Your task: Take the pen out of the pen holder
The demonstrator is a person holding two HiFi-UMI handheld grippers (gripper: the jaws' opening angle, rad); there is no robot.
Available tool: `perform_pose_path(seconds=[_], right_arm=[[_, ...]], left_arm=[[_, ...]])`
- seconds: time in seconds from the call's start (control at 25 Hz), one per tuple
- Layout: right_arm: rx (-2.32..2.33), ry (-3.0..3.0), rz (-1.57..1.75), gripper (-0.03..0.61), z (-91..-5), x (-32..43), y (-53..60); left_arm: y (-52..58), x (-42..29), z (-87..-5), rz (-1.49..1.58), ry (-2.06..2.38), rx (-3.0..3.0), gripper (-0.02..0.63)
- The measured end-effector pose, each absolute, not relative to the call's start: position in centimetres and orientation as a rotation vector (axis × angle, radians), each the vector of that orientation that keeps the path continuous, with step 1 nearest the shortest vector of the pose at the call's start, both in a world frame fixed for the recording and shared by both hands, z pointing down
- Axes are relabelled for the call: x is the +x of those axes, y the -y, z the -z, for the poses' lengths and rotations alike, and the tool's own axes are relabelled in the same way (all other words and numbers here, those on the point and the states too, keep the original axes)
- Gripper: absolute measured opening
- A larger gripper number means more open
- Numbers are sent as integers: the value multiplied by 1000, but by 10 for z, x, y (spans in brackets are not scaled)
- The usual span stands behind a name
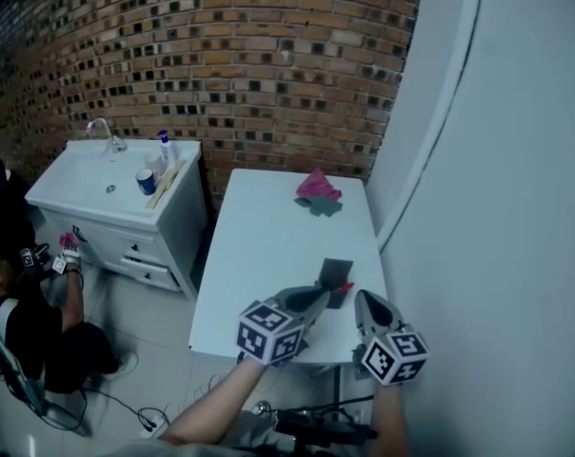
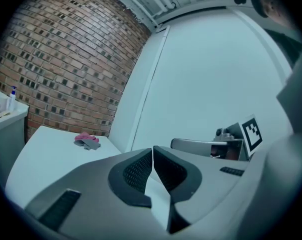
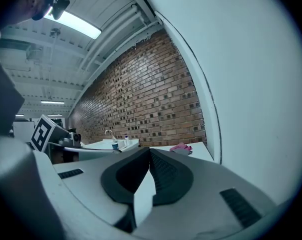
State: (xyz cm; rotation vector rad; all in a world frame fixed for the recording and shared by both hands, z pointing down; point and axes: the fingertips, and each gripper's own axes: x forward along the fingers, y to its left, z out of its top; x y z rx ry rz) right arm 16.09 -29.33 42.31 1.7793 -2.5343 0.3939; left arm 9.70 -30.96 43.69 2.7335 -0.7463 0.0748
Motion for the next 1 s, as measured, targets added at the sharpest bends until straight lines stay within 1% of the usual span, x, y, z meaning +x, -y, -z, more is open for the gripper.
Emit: perform_pose_path(seconds=[0.24,0.76,0.84,0.92,1.0], right_arm=[[1735,2560,-413,0,-436,180,302],[1680,2513,-465,0,-477,188,318],[1672,2488,-471,21,-487,191,323],[1664,2470,-477,25,-496,192,328],[1663,2448,-486,41,-505,194,333]], left_arm=[[317,111,-441,-99,806,2723,11],[326,118,-465,-156,861,2700,11],[328,119,-469,-163,860,2701,11],[332,120,-476,-178,867,2696,11],[336,118,-482,-188,876,2685,11]])
